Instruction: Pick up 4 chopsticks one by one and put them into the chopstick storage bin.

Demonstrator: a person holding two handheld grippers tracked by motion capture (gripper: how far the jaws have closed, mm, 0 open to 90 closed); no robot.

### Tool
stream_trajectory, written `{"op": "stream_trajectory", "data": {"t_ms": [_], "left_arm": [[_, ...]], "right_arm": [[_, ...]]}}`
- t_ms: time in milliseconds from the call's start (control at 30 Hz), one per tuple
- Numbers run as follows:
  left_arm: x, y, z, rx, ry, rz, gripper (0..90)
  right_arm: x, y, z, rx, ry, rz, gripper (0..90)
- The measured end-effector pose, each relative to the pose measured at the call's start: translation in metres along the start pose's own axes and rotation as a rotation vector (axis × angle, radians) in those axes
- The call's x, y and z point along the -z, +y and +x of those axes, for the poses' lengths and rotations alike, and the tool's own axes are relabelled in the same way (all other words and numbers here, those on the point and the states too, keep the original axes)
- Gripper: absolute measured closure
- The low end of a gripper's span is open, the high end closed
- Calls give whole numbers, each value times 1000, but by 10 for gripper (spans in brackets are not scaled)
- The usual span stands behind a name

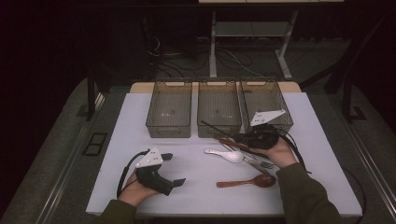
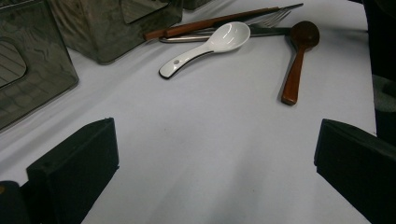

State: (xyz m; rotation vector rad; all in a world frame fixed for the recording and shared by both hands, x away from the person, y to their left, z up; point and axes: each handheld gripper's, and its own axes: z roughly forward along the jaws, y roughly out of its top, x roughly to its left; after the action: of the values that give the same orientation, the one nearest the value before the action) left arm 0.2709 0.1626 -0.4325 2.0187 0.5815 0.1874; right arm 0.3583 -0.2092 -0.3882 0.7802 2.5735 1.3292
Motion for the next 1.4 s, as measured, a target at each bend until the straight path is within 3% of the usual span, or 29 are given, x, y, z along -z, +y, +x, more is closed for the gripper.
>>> {"op": "stream_trajectory", "data": {"t_ms": [233, 533, 933, 1400], "left_arm": [[0, -1, 1, 5, 5, -7, 0], [-1, -1, 0, 14, 3, -17, 0], [-1, -1, 0, 16, 6, -17, 0], [-1, -1, 0, 18, 6, -26, 0]], "right_arm": [[-11, 14, -3, -28, -30, 21, 856], [-27, 45, -4, -39, -63, 48, 856], [-51, 78, -8, -78, -73, 57, 857], [-81, 115, -7, -57, -88, 99, 856]]}}
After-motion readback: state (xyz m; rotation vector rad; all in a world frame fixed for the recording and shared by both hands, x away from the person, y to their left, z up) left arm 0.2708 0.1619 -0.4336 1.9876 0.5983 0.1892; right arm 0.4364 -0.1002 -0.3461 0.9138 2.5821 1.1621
